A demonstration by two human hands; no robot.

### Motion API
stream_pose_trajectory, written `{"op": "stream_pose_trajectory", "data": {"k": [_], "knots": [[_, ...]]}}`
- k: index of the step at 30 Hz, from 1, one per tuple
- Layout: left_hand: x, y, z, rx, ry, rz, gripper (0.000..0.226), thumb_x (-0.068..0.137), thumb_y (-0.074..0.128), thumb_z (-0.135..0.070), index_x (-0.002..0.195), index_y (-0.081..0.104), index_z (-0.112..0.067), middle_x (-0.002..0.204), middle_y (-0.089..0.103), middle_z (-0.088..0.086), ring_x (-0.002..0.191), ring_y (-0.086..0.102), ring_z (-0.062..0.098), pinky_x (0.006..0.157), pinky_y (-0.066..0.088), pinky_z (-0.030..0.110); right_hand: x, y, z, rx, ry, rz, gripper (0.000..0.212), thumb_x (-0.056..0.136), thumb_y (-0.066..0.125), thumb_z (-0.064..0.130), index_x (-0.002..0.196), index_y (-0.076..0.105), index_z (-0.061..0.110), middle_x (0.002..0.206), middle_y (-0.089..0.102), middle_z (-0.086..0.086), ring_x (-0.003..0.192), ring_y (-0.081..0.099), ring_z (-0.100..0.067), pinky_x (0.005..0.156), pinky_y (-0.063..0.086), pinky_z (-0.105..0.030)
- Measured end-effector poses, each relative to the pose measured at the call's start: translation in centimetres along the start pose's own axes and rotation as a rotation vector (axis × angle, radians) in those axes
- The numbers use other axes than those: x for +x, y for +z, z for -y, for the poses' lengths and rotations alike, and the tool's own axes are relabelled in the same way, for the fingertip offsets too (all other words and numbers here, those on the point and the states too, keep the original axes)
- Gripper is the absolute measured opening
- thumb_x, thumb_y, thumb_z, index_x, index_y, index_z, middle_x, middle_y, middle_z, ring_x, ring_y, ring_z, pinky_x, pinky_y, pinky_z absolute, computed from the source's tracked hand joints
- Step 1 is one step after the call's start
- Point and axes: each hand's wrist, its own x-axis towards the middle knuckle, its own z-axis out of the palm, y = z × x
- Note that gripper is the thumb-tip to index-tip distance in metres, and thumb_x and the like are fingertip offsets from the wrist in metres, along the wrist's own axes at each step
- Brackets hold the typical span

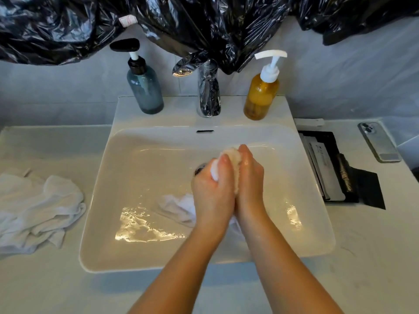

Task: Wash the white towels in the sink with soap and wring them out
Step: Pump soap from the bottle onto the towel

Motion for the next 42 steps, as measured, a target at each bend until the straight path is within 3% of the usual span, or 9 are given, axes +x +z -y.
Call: {"op": "stream_pose_trajectory", "data": {"k": [6, 10, 13, 17, 27, 31, 36, 39, 42], "knots": [[1.0, 0.2, 1.2, 0.117, 0.005, 0.027, 0.038, 0.09, 0.046, -0.028, 0.054, 0.045, -0.016, 0.046, 0.047, -0.009, 0.049, 0.044, 0.005, 0.052, 0.038, 0.028, 1.8, 0.7, -0.8, -0.195, 0.009, -0.038, 0.033, 0.081, 0.053, 0.022, 0.049, 0.058, 0.024, 0.06, 0.063, -0.001, 0.063, 0.059, -0.024, 0.07, 0.053, -0.042], [2.5, 0.1, 2.0, 0.165, -0.015, -0.003, 0.041, 0.093, 0.048, -0.023, 0.053, 0.041, -0.015, 0.046, 0.041, -0.005, 0.046, 0.035, 0.007, 0.052, 0.032, 0.03, 1.2, 0.5, -1.6, -0.222, 0.01, -0.059, 0.035, 0.096, 0.052, 0.019, 0.063, 0.062, 0.02, 0.063, 0.066, 0.003, 0.063, 0.064, -0.011, 0.063, 0.053, -0.029], [1.4, 0.3, 2.2, 0.132, -0.001, 0.063, 0.035, 0.086, 0.045, -0.027, 0.053, 0.037, -0.02, 0.044, 0.04, -0.01, 0.046, 0.036, 0.004, 0.051, 0.034, 0.026, 2.7, 0.1, -1.8, -0.246, -0.049, -0.096, 0.043, 0.096, 0.049, 0.017, 0.053, 0.051, 0.019, 0.056, 0.057, 0.003, 0.063, 0.055, -0.019, 0.07, 0.051, -0.044], [3.0, 0.0, 2.8, 0.143, -0.066, 0.055, 0.041, 0.093, 0.048, -0.023, 0.053, 0.041, -0.017, 0.042, 0.042, -0.009, 0.043, 0.036, 0.003, 0.051, 0.034, 0.027, 1.6, -0.2, -2.5, -0.253, -0.134, -0.023, 0.036, 0.085, 0.048, 0.03, 0.049, 0.053, 0.027, 0.049, 0.05, 0.013, 0.055, 0.047, -0.007, 0.057, 0.041, -0.026], [1.9, 0.0, 2.4, 0.093, -0.057, 0.194, 0.039, 0.093, 0.048, -0.026, 0.059, 0.047, -0.007, 0.055, 0.044, -0.002, 0.051, 0.041, 0.005, 0.051, 0.037, 0.022, 2.9, -1.6, -2.9, -0.327, -0.132, -0.034, 0.044, 0.099, 0.047, 0.02, 0.055, 0.046, 0.02, 0.051, 0.053, 0.009, 0.058, 0.05, -0.013, 0.065, 0.044, -0.034], [4.5, -2.4, 2.5, 0.348, -0.075, 0.307, 0.022, 0.094, 0.05, -0.015, 0.077, 0.06, -0.025, 0.066, 0.061, -0.003, 0.059, 0.053, 0.004, 0.058, 0.042, 0.016, 1.2, -2.5, -2.7, -0.312, -0.157, 0.163, 0.044, 0.103, 0.049, 0.026, 0.059, 0.05, 0.024, 0.056, 0.054, 0.014, 0.058, 0.05, -0.004, 0.06, 0.041, -0.021], [5.6, -4.9, -0.1, 0.443, 0.023, 0.801, 0.024, 0.088, 0.048, -0.035, 0.091, 0.069, -0.024, 0.085, 0.07, -0.007, 0.08, 0.064, 0.008, 0.076, 0.049, 0.025, 2.2, -3.5, -0.3, -0.284, -0.141, 0.28, 0.037, 0.101, 0.047, 0.049, 0.074, 0.048, 0.023, 0.063, 0.049, 0.012, 0.064, 0.05, -0.008, 0.064, 0.043, -0.027], [5.9, -5.3, -1.8, 0.355, 0.037, 0.774, 0.028, 0.088, 0.056, -0.04, 0.079, 0.065, -0.015, 0.071, 0.061, -0.008, 0.067, 0.055, 0.007, 0.066, 0.044, 0.026, 2.7, -4.4, 0.9, -0.366, -0.157, 0.432, 0.042, 0.082, 0.063, 0.066, 0.086, 0.053, 0.026, 0.071, 0.059, 0.013, 0.068, 0.057, -0.004, 0.065, 0.047, -0.028], [6.6, -7.3, -2.6, 0.262, 0.035, 0.686, 0.031, 0.083, 0.063, -0.039, 0.08, 0.059, -0.008, 0.072, 0.058, 0.001, 0.068, 0.054, 0.012, 0.063, 0.041, 0.025, 3.7, -6.9, 2.0, -0.72, -0.117, 0.639, 0.035, 0.071, 0.082, 0.049, 0.093, 0.06, 0.033, 0.085, 0.065, 0.007, 0.076, 0.06, -0.005, 0.068, 0.051, -0.029]]}}
